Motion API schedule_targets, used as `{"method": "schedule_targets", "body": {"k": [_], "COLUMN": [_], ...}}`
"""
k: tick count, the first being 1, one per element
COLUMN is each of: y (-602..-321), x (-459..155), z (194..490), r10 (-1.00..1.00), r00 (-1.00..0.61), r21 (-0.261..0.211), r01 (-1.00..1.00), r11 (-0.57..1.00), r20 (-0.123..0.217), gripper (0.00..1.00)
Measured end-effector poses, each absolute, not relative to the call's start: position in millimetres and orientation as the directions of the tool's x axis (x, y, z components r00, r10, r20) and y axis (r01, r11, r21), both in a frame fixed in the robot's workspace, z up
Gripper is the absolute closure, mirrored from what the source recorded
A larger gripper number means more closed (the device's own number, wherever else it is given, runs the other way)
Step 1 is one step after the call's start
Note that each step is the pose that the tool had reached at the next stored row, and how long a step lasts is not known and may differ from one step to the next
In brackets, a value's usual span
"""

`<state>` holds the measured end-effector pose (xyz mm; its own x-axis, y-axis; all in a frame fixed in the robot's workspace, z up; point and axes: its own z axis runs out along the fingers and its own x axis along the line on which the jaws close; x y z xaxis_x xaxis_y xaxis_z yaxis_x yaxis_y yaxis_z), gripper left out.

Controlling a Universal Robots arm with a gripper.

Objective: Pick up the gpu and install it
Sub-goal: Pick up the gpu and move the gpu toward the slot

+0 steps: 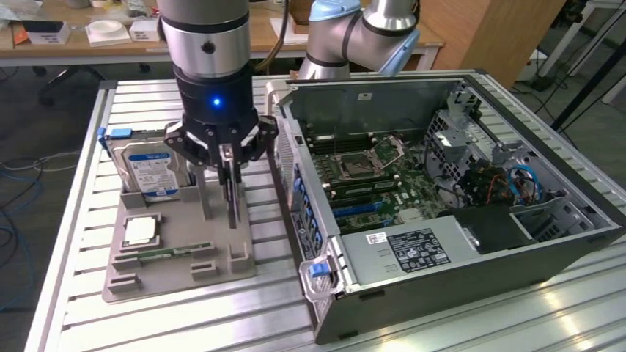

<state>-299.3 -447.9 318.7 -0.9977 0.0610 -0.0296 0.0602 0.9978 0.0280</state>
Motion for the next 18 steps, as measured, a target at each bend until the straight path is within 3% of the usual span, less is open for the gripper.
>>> {"method": "schedule_targets", "body": {"k": [18], "y": [-447.9], "x": [-299.3], "z": [346.5], "r10": [0.061], "r00": [-0.998], "r21": [0.028], "r01": [0.06], "r11": [0.998], "r20": [-0.03], "gripper": [0.74]}}
